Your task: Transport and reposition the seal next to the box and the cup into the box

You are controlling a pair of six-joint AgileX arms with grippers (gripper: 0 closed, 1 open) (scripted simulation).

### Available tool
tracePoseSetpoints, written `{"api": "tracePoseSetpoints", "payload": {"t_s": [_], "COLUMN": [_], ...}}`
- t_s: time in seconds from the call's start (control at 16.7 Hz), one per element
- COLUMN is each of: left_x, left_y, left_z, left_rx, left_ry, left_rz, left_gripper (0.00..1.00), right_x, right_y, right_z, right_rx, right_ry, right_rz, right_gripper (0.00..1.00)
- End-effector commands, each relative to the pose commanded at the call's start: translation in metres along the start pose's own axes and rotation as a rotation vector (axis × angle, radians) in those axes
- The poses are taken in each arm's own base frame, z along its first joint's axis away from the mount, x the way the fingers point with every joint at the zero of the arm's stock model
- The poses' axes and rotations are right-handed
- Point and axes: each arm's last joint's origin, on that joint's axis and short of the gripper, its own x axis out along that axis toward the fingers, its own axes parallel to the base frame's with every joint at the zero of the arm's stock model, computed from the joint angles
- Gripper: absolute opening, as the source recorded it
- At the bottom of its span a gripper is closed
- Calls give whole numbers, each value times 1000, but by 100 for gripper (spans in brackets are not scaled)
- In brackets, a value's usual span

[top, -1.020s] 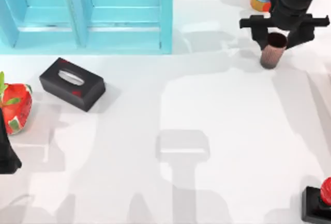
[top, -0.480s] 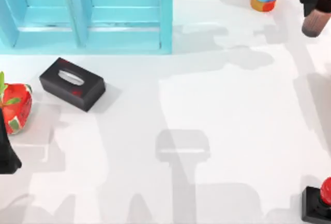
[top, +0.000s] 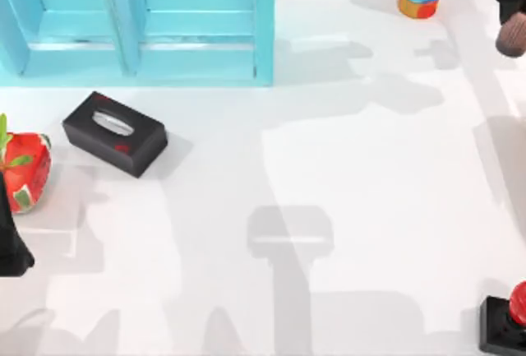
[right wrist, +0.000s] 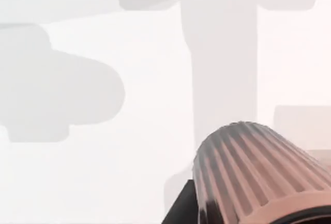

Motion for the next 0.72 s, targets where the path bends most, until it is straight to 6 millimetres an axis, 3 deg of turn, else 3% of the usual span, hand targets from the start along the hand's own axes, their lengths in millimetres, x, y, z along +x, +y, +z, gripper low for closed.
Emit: {"api": "tracePoseSetpoints", "payload": {"t_s": [0.18, 0.36, 0.48, 0.72], "left_x": [0, 0, 0, 0], "left_y": [0, 0, 0, 0], "left_z": [0, 0, 0, 0], "left_rx": [0, 0, 0, 0], "left_ry": [0, 0, 0, 0], "left_rz": [0, 0, 0, 0], "left_gripper": [100, 100, 100, 100], "right_x": [-19, -53, -82, -133], "right_y": [-24, -59, -80, -112], "right_z": [-4, -18, -37, -93], "right_rx": [37, 78, 94, 109], "right_ry": [-20, -60, -97, -166], "right_rz": [-2, -10, -21, -58], "right_gripper": [0, 0, 0, 0]}}
